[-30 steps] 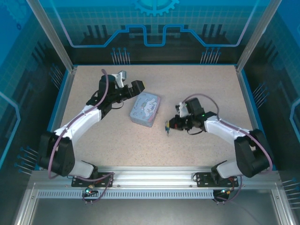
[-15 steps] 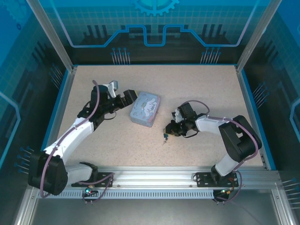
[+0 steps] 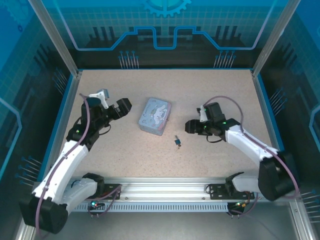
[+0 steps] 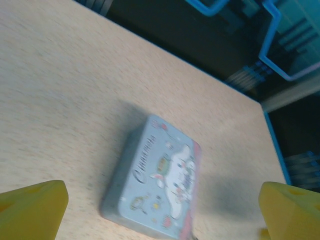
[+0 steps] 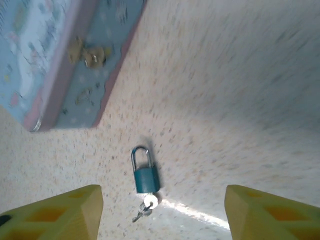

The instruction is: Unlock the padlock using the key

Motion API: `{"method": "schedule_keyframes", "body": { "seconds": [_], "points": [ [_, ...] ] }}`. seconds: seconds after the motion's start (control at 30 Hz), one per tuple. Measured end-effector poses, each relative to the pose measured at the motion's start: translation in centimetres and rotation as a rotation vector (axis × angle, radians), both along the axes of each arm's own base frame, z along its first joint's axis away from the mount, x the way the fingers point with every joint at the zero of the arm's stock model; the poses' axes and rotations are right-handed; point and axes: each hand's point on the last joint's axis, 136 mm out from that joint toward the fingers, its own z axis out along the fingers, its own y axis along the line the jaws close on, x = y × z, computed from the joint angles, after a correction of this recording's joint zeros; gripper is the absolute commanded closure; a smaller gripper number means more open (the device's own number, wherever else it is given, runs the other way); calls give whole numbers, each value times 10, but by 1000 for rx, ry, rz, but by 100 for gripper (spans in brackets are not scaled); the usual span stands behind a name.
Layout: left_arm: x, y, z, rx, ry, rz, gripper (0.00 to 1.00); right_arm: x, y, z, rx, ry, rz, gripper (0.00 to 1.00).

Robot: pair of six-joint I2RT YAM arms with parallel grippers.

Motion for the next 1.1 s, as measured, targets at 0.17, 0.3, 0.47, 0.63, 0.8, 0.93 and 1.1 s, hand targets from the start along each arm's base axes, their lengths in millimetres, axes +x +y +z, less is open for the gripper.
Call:
{"method": "schedule_keyframes", "body": {
  "seconds": [0.17,0.3,0.47,0.63,0.8,0.93,1.1],
  "points": [
    [-10,56,-37,173,-12,205,1,25,-61,41,-143,-224,-142,0],
    [-18,79,-89,342,11,255,1,39,-114,47,-258,-379,-294,0],
    [-15,93,-117,460,17,266,1,40,-152,-2,-365,-428,-367,0],
    [-3,103,-128,500,-15,270,1,53,-152,-33,-415,-477,-316,0],
    [13,98,-141,505,-59,217,1,77,-146,-33,-416,-572,-276,0],
    [30,91,-156,502,-83,159,1,85,-143,-48,-422,-573,-246,0],
    [48,81,-173,503,-116,88,1,92,-141,-39,-434,-603,-230,0]
  ]
}}
